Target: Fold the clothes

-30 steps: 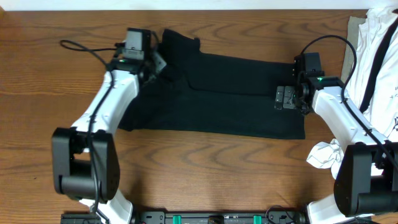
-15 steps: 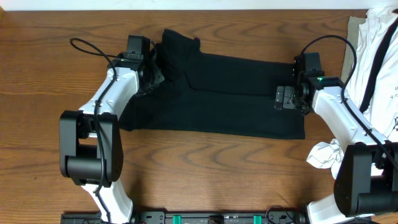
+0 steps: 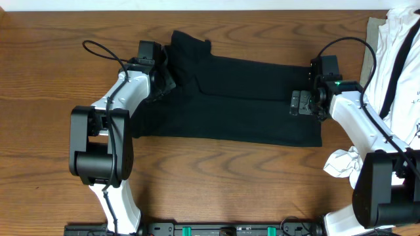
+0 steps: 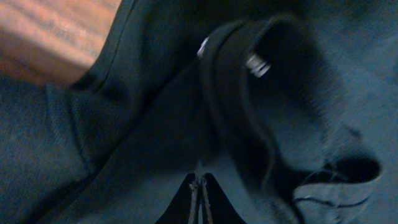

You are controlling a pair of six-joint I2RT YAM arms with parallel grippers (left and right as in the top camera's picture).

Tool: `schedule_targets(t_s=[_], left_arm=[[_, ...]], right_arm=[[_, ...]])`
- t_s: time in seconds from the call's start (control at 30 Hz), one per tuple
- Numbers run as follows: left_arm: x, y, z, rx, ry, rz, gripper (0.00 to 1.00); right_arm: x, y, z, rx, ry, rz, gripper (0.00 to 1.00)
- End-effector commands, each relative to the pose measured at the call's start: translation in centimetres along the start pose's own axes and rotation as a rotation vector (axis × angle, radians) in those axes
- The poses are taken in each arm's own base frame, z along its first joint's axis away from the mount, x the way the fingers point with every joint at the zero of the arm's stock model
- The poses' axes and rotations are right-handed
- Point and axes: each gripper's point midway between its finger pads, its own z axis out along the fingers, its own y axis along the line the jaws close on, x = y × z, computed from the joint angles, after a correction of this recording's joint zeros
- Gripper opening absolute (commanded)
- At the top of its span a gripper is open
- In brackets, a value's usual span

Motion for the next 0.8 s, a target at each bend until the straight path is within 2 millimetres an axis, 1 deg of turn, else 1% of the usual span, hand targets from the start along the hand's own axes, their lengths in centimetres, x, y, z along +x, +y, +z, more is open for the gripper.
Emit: schedule_targets(t_s=[0.0, 0.13, 0.27, 0.4, 0.77], left_arm=[[0.0, -0.7, 0.3, 0.025, -0.003, 0.032, 0.06], [-0.2, -2.4, 0.2, 0.092, -0.012, 0.054, 0.06], [-0.3, -3.5, 0.2, 0.117, -0.031, 0.073, 0.06], [-0.5, -4.0, 0.3, 0.129, -0.044, 0.079, 0.06], [-1.7, -4.9, 0.1, 0.166, -0.097, 0.086, 0.06]], right_arm=[[-0.5, 0.0, -0.4, -0.003, -0.015, 0.005, 0.99], [-0.5, 0.0, -0.4, -0.003, -0.015, 0.005, 0.99], [-0.5, 0.0, -0.4, -0.003, -0.015, 0.005, 0.99], [-0.5, 0.0, -0.4, -0.004, -0.015, 0.005, 0.99], [-0.5, 0.0, -0.4, -0.004, -0.015, 0.005, 0.99]])
